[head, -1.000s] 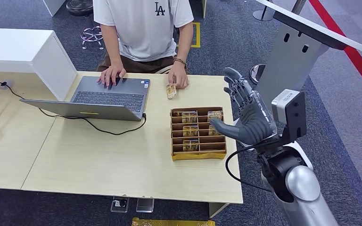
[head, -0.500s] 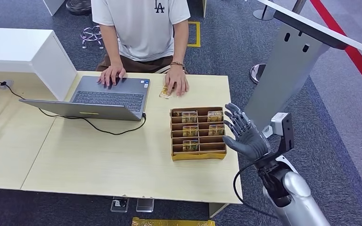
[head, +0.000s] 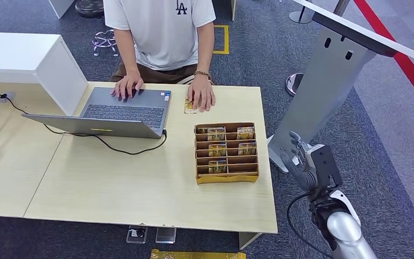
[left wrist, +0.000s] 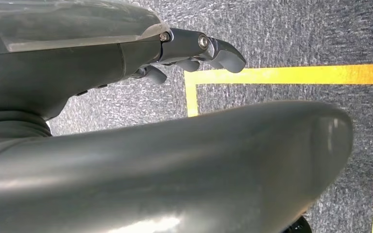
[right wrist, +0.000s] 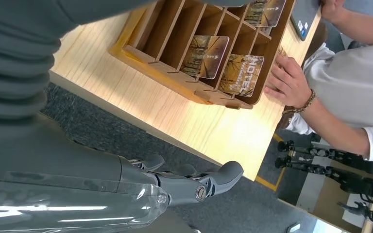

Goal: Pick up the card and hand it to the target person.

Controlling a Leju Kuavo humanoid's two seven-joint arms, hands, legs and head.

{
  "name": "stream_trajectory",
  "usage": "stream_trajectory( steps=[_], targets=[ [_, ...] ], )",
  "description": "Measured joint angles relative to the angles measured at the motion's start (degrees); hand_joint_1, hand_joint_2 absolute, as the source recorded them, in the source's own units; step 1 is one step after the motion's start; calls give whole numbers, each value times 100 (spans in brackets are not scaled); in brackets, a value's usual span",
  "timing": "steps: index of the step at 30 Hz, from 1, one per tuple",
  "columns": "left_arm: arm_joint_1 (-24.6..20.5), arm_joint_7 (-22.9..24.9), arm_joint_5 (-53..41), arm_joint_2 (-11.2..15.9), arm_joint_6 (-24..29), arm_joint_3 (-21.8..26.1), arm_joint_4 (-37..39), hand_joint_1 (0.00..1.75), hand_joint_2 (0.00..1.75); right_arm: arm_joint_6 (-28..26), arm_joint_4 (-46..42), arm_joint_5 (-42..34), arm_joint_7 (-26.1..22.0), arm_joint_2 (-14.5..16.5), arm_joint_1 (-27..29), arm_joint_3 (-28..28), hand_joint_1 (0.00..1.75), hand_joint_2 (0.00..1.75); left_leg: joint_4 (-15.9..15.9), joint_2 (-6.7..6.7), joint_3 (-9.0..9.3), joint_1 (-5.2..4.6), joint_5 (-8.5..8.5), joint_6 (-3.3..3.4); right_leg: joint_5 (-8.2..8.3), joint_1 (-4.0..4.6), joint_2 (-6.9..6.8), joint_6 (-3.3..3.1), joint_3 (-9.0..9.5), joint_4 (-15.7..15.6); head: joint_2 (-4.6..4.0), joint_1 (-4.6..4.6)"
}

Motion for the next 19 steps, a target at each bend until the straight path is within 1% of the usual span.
stream_trajectory(
  steps=[3, 12, 19],
  targets=[
    [0, -7, 0, 2, 0, -20, 1, 0, 0, 49, -81, 0, -23, -1, 50, -72, 0, 0, 0, 0, 0, 0, 0, 0, 0, 0, 0, 0, 0, 0, 0, 3],
    [-2, -37, 0, 9, -2, -81, 0, 0, 0, 431, -315, -244, -65, 13, 151, -204, 0, 0, 0, 0, 0, 0, 0, 0, 0, 0, 0, 0, 1, 0, 0, 8],
    [-4, -39, 44, 15, 1, -126, 0, 0, 0, 982, -421, -735, -64, 16, 170, -217, 0, 0, 0, 0, 0, 0, 0, 0, 0, 0, 0, 0, 1, 1, 0, 6]
  ],
)
